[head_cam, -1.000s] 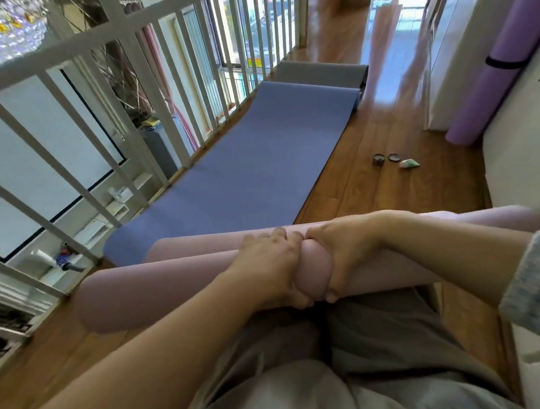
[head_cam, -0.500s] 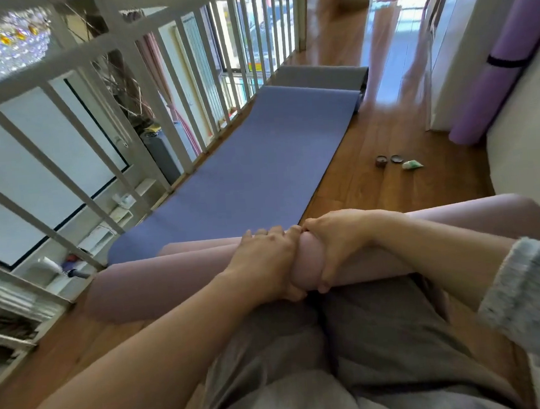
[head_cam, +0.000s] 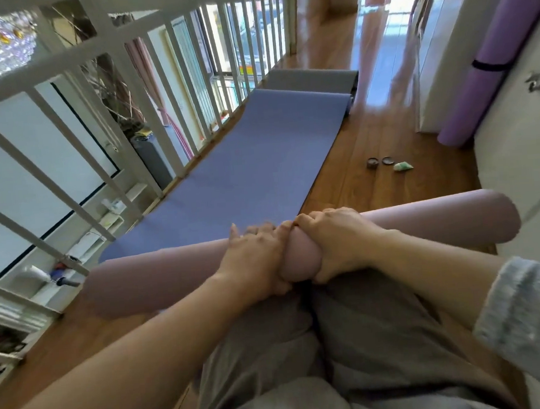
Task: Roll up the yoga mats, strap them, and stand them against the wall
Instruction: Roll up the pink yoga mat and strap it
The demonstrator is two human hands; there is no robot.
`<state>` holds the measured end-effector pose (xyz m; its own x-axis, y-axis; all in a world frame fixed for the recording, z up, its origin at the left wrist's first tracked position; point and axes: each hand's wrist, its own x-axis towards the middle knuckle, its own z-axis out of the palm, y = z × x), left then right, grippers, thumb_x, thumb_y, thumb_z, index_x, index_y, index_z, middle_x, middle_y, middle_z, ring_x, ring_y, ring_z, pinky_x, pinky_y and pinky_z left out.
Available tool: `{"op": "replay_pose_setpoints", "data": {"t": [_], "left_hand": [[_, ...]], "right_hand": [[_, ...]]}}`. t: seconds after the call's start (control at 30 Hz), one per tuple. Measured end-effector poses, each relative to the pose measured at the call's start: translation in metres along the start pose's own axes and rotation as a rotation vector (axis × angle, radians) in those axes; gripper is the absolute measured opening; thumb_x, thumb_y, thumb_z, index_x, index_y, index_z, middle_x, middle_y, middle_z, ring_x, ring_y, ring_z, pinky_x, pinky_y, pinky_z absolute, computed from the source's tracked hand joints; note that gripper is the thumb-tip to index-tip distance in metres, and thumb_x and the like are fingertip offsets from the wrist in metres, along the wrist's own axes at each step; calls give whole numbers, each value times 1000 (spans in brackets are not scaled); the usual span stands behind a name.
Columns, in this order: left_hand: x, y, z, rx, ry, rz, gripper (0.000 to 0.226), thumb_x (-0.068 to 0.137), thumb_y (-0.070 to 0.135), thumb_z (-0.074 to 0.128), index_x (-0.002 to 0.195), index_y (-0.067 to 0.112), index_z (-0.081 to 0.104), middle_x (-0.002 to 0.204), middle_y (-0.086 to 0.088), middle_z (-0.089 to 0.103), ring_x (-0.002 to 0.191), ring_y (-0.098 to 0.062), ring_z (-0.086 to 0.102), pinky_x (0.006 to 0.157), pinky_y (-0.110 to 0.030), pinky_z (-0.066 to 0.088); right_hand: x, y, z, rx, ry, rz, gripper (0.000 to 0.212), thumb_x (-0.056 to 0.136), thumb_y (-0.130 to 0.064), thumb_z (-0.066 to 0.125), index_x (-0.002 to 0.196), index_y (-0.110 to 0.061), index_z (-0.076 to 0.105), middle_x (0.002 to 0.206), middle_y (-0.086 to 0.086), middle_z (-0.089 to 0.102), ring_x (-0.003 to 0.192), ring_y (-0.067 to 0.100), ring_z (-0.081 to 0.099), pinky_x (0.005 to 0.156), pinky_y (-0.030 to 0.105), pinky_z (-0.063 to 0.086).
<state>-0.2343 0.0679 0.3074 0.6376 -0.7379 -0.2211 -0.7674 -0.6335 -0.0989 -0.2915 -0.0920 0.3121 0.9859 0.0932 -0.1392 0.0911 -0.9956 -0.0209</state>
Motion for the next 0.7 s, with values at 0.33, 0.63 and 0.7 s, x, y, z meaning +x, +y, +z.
{"op": "replay_pose_setpoints", "data": {"t": [0.33,0.63,0.7], "left_hand": [[-22,5,-32,-69,67,80,88,67,52,73,139,24,29,121,-1,50,106,-23,55,91,-39,44],[-42,19,-18,-183,-88,167,99,66,53,76,146,28,23,139,4,47,120,-18,50,99,-33,43],[-33,13,-22,-289,-172,162,95,66,50,79,144,31,28,135,7,49,116,-15,50,93,-26,42]], "right_hand": [[-23,-10,-43,-4,-113,-73,74,61,-62,74,120,-27,45,105,-10,60,91,13,59,74,32,52],[-49,-22,-21,246,-222,-55,86,57,-54,83,130,-29,45,127,-9,56,111,9,52,93,25,43],[-51,-19,-24,203,-235,-37,93,60,-58,80,137,-28,38,135,-7,50,120,13,47,103,33,39]]}}
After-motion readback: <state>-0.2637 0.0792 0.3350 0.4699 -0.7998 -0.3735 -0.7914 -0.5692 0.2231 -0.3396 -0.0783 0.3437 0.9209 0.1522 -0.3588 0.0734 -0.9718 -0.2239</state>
